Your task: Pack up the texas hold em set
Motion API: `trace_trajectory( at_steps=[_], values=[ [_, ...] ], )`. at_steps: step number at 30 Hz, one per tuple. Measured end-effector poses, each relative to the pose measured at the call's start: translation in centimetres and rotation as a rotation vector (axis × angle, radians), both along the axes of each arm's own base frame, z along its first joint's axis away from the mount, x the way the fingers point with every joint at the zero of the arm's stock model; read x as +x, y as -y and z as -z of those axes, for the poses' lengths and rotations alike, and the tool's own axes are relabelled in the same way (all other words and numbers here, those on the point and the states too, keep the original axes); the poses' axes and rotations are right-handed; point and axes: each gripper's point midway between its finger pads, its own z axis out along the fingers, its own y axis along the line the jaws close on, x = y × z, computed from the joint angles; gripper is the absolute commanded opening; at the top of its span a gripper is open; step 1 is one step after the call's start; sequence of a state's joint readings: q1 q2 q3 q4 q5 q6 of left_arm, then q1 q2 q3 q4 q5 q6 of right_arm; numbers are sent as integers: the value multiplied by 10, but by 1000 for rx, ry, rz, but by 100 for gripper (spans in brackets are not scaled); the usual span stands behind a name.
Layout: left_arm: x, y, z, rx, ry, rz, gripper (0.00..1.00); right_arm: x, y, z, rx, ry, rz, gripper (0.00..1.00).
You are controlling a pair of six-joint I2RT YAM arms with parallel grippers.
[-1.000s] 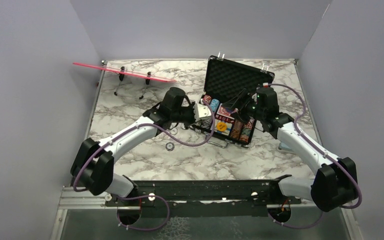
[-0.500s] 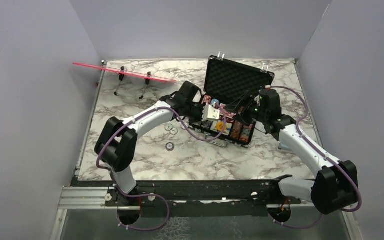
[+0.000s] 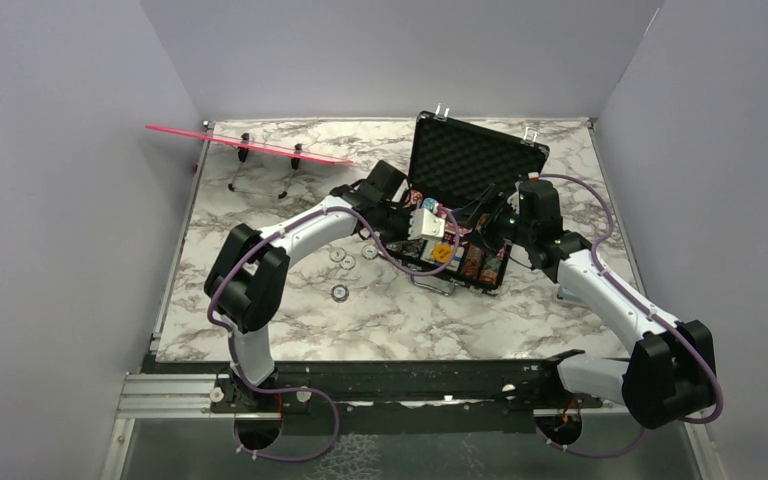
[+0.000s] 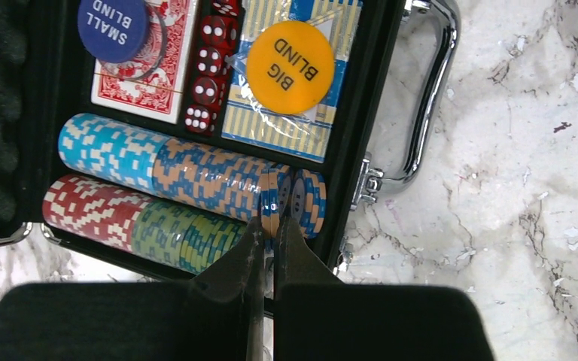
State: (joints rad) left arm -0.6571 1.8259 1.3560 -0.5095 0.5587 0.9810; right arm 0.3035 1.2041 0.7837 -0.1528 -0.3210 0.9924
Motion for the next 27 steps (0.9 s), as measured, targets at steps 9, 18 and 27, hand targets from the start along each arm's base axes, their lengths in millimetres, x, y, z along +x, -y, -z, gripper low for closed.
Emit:
trace_trajectory(
  at_steps=[9,18,27],
  values=[
    [3,2,8,38,27,0,10,-1,-1,0,3,0,-5,72],
    [1,1,10,51,31,12,13,-1,-1,0,-1,3,-9,72],
    [2,-2,15,74,33,3,31,-3,0,4,-25,13,-33,72]
  ],
)
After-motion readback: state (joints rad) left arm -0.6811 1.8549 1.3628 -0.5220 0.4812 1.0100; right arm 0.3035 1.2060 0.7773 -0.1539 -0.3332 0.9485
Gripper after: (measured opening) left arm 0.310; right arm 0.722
